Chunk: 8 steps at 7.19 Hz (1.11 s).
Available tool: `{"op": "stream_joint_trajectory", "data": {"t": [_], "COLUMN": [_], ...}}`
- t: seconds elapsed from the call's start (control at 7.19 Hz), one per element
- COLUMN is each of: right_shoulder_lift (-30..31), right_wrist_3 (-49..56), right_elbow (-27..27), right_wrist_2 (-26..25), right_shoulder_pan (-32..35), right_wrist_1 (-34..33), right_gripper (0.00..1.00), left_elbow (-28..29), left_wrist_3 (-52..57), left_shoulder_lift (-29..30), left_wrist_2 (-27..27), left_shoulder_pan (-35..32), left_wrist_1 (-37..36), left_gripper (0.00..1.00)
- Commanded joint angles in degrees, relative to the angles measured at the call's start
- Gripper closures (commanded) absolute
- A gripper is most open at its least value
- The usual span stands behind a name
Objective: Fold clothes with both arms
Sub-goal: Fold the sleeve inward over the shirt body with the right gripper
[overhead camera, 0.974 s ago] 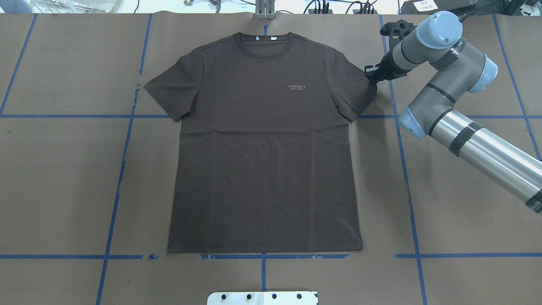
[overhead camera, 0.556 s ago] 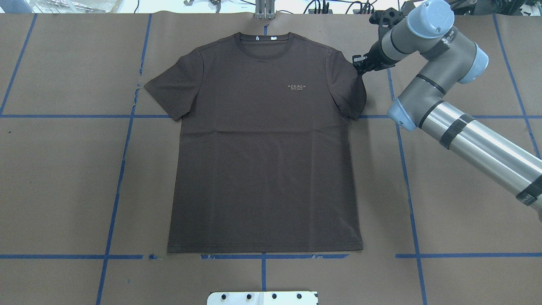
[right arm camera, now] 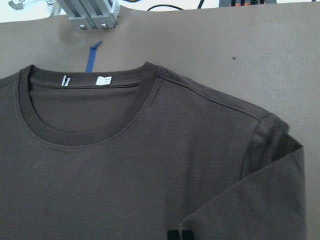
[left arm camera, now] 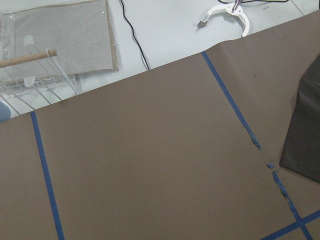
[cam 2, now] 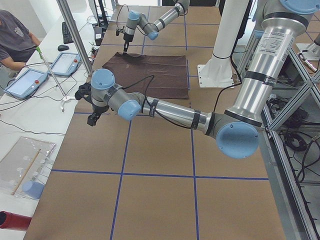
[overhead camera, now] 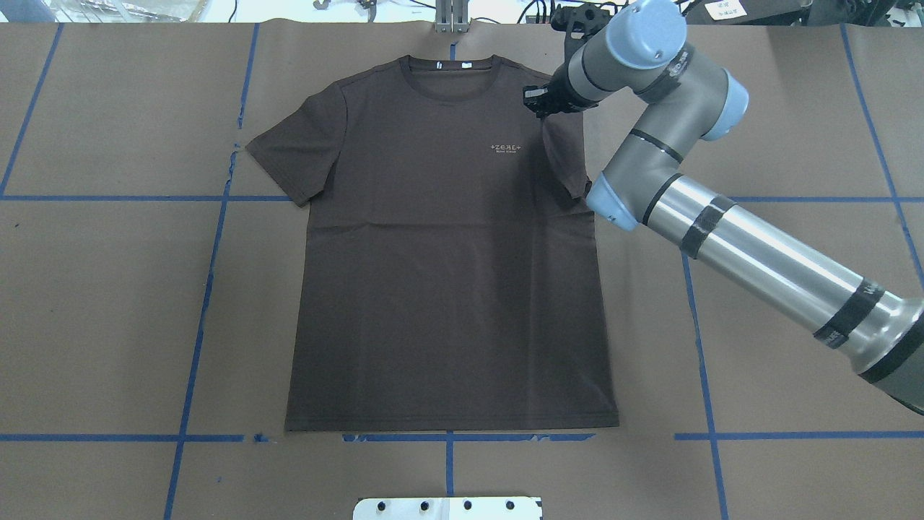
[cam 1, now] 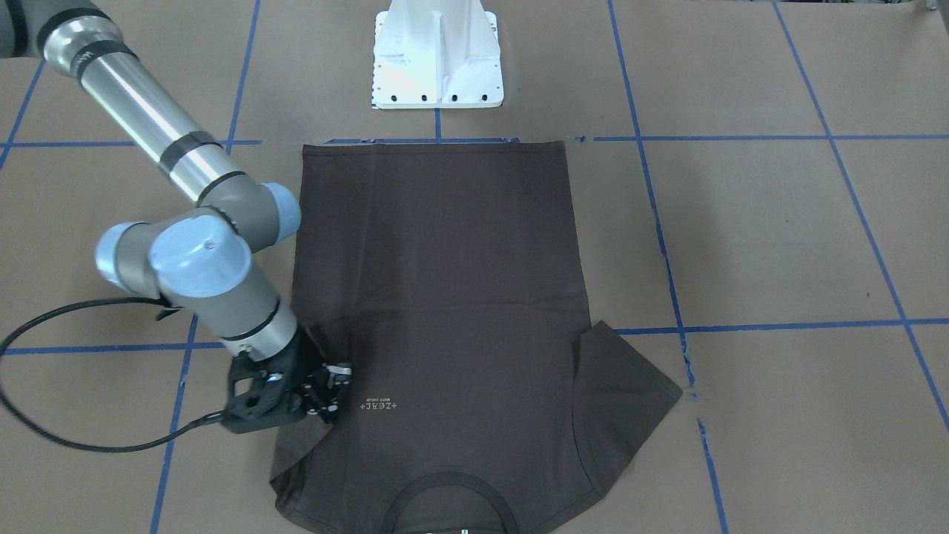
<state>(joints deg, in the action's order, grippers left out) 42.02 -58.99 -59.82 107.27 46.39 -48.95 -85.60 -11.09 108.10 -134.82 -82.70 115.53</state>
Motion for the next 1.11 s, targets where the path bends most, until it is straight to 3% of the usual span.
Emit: {"op": "stream_joint_trajectory", "data": {"t": [0.0, 0.14, 0.28, 0.42, 0.56, 0.7, 0.83, 0.97], "right_shoulder_lift": [-4.7, -4.6, -4.4, -4.3, -4.3, -4.4, -3.2, -1.1], "right_wrist_3": [-1.0, -1.0, -1.0, -1.1, -1.7, -2.8, -2.5, -1.8], "right_elbow": [3.2, 3.3, 3.3, 3.1, 2.9, 1.8, -3.8, -9.6], "right_wrist_2": [-9.9, -10.0, -9.9, -9.8, -9.1, -3.4, 4.1, 8.3], "right_shoulder_pan": [-4.9, -4.9, -4.9, -4.8, -4.5, -2.5, 0.5, 2.3], "right_wrist_1": [-0.2, -0.2, -0.2, 0.0, -0.1, -4.0, -15.3, -24.1], "right_gripper": [1.0, 1.0, 0.31, 0.0, 0.0, 0.0, 0.0, 0.0], "left_elbow": [0.4, 0.3, 0.1, 0.4, 0.2, 0.3, 0.2, -0.3], "left_wrist_3": [-0.3, -2.4, -3.4, -3.4, -3.4, -3.5, -8.0, -19.5], "left_shoulder_lift": [0.2, 0.3, 0.4, 0.4, 0.5, 0.8, 1.7, 1.8], "left_wrist_2": [0.0, -0.1, -0.2, -0.2, 0.0, 0.2, 2.2, 6.8], "left_shoulder_pan": [0.0, 0.0, 0.0, 0.0, 0.1, 1.6, 4.6, 10.0], "left_wrist_1": [0.0, 0.1, 0.1, 0.1, 0.2, 0.6, 2.1, 8.5], "left_gripper": [0.0, 0.0, 0.0, 0.0, 0.0, 0.0, 0.0, 0.0]}}
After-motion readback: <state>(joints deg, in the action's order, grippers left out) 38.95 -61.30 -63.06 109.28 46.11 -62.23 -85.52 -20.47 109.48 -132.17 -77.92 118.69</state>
